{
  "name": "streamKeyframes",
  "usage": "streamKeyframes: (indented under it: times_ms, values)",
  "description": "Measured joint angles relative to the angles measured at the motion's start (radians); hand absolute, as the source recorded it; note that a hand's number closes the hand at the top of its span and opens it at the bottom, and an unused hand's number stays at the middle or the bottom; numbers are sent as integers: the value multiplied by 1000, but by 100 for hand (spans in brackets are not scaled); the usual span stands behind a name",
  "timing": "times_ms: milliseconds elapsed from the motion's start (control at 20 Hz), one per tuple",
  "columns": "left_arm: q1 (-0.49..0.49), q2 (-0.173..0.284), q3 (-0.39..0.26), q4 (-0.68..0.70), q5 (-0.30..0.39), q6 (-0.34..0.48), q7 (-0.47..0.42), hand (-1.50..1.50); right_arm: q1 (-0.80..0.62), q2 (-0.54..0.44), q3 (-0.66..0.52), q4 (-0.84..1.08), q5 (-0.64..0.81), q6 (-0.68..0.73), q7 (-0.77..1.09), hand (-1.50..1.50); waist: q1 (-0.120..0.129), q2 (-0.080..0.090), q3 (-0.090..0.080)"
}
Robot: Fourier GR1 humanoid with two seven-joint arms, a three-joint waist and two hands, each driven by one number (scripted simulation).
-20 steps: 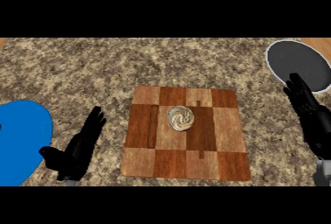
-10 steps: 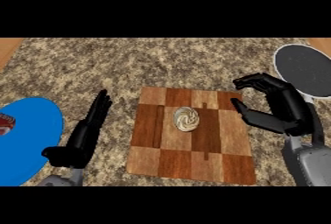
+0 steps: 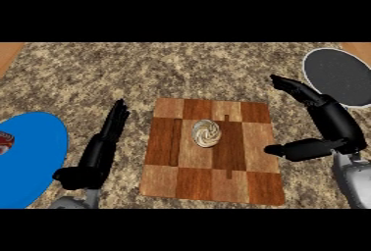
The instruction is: Pick the cupcake from the cutting board and place it in the pan
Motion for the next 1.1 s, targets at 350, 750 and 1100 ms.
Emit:
streamKeyframes:
  times_ms: [350, 750, 1100]
  values:
    - [3, -6, 20, 18, 2, -33, -13, 0, -155, -27, 97, 17, 105, 74, 175, -150, 6, 0, -1]
    - [0, -33, 6, 26, -25, -25, -19, 0, -315, -6, 292, 110, 266, 195, 342, -150, 15, 1, -1]
    - [22, -38, 17, 10, -34, -42, -20, 0, -353, 53, 413, 188, 418, 251, 397, -150, 8, 1, -1]
